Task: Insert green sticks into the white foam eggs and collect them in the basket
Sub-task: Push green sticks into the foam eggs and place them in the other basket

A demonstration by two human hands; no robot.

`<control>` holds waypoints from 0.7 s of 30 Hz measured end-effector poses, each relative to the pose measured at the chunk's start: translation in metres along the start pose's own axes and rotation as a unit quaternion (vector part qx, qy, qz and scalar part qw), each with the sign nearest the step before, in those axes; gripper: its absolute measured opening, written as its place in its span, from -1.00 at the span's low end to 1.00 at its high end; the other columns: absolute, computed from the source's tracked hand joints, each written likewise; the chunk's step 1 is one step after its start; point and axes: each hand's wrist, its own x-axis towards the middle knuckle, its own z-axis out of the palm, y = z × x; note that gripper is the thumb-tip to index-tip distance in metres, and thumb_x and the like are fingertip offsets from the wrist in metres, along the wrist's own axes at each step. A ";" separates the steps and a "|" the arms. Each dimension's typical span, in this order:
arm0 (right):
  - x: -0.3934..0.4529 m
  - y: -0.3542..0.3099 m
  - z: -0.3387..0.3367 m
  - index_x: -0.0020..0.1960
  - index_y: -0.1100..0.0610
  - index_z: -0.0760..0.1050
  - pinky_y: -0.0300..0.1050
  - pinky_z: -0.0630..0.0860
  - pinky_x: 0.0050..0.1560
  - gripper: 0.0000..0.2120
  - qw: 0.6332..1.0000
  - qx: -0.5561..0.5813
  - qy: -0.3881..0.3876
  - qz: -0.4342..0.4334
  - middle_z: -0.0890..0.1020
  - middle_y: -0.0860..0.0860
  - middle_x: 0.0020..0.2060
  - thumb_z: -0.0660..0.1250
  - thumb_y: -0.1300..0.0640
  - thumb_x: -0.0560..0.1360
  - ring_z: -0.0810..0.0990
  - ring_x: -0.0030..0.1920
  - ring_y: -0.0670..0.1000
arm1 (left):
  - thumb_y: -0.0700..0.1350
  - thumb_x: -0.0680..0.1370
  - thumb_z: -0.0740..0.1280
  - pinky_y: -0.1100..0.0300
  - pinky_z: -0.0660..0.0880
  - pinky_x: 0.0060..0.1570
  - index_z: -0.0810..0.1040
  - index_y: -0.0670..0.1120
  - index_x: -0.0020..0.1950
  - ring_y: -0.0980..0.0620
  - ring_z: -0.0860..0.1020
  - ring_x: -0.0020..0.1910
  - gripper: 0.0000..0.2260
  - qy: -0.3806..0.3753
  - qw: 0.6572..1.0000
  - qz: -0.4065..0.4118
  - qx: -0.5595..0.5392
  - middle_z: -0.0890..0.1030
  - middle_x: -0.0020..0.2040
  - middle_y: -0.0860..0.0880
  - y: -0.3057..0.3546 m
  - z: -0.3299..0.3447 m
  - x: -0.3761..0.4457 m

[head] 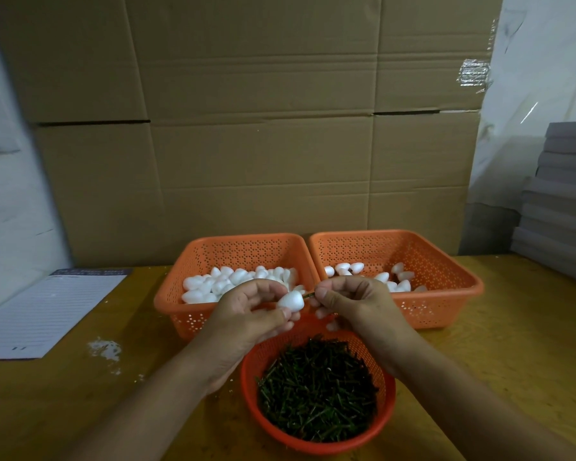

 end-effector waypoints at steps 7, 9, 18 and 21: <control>-0.002 0.002 0.007 -0.10 0.19 0.66 -0.27 0.48 -0.39 -0.93 0.999 -0.038 0.004 -0.003 0.69 0.00 -0.29 0.40 0.24 0.53 0.59 -0.32 -0.12 | -0.34 0.51 0.42 0.21 0.62 -0.04 0.58 -0.19 0.18 -0.09 0.70 0.06 -0.75 -0.001 1.000 0.002 0.008 0.71 0.08 -0.15 0.003 0.003 -0.002; -0.003 0.003 0.008 -0.12 0.18 0.67 -0.27 0.46 -0.40 -0.92 0.999 -0.044 0.008 -0.005 0.68 0.00 -0.30 0.41 0.25 0.53 0.56 -0.34 -0.13 | -0.34 0.51 0.42 0.22 0.62 -0.05 0.58 -0.19 0.17 -0.09 0.70 0.05 -0.75 0.002 1.000 0.001 0.007 0.71 0.06 -0.15 0.003 0.004 -0.002; -0.002 0.004 0.008 -0.12 0.20 0.67 -0.28 0.42 -0.43 -0.86 0.996 -0.085 -0.014 -0.005 0.68 -0.01 -0.31 0.37 0.20 0.57 0.50 -0.38 -0.14 | -0.36 0.52 0.41 0.23 0.62 -0.06 0.58 -0.22 0.18 -0.09 0.71 0.03 -0.75 0.002 1.000 -0.007 0.009 0.71 0.07 -0.16 0.004 0.005 -0.003; -0.003 0.004 0.008 -0.12 0.20 0.67 -0.28 0.43 -0.42 -0.85 0.995 -0.093 -0.016 -0.004 0.68 -0.01 -0.30 0.36 0.21 0.58 0.51 -0.37 -0.13 | -0.32 0.49 0.43 0.22 0.62 -0.06 0.59 -0.21 0.18 -0.08 0.71 0.02 -0.74 0.002 1.000 -0.006 0.009 0.71 0.06 -0.16 0.004 0.004 -0.003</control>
